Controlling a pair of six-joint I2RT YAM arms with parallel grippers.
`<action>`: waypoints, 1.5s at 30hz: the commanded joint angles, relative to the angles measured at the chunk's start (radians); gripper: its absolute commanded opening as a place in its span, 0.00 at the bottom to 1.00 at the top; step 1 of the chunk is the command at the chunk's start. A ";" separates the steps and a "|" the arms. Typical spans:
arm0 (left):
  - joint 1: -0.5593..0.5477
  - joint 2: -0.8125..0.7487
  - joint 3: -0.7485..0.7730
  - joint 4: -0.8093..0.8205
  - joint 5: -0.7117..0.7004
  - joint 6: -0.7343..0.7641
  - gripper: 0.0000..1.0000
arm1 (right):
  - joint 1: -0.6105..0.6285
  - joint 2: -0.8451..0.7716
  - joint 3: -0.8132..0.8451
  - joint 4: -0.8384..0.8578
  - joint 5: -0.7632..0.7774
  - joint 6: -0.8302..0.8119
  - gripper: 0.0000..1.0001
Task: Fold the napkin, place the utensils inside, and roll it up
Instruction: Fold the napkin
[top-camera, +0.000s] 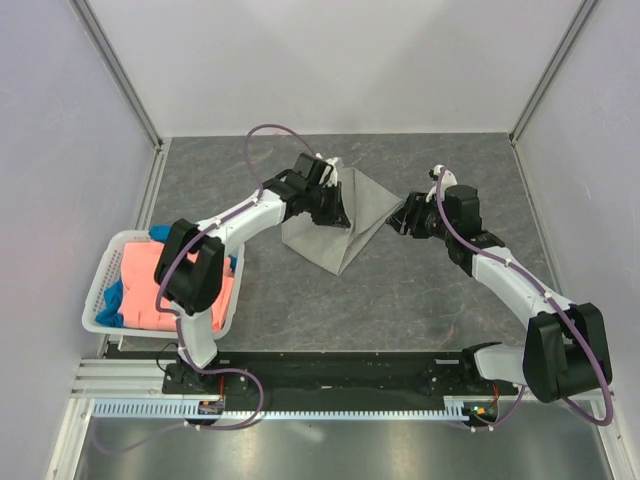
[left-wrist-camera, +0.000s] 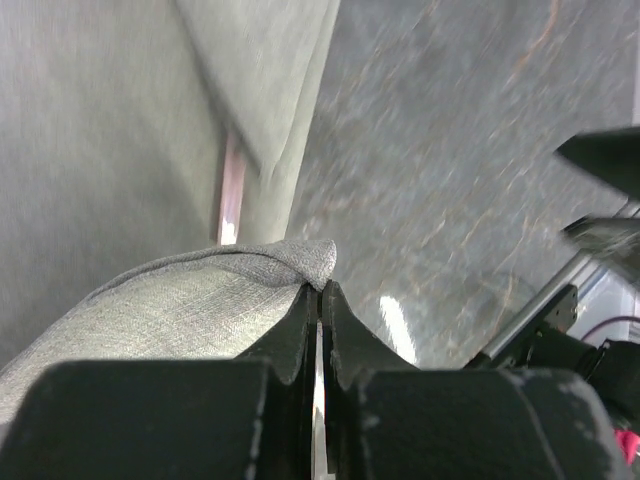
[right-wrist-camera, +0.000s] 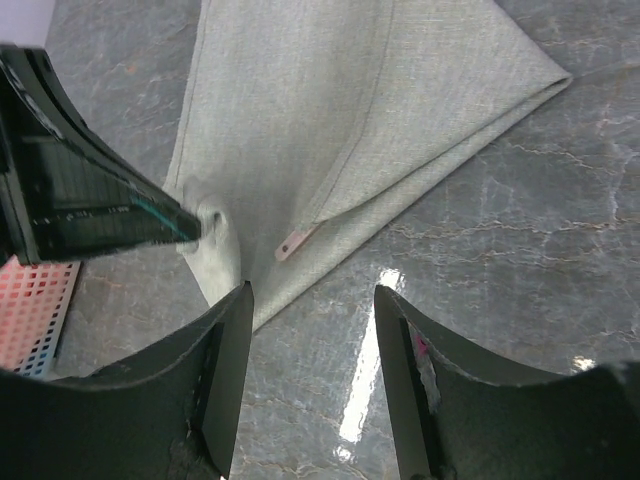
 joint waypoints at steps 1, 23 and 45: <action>-0.003 0.059 0.151 0.038 0.048 0.086 0.02 | -0.015 -0.016 -0.002 0.002 0.028 -0.027 0.60; -0.013 0.399 0.603 0.025 0.113 0.153 0.02 | -0.084 0.053 -0.001 0.008 0.010 -0.058 0.60; -0.016 0.483 0.752 0.032 0.127 0.138 0.02 | -0.121 0.090 -0.013 0.031 -0.030 -0.053 0.60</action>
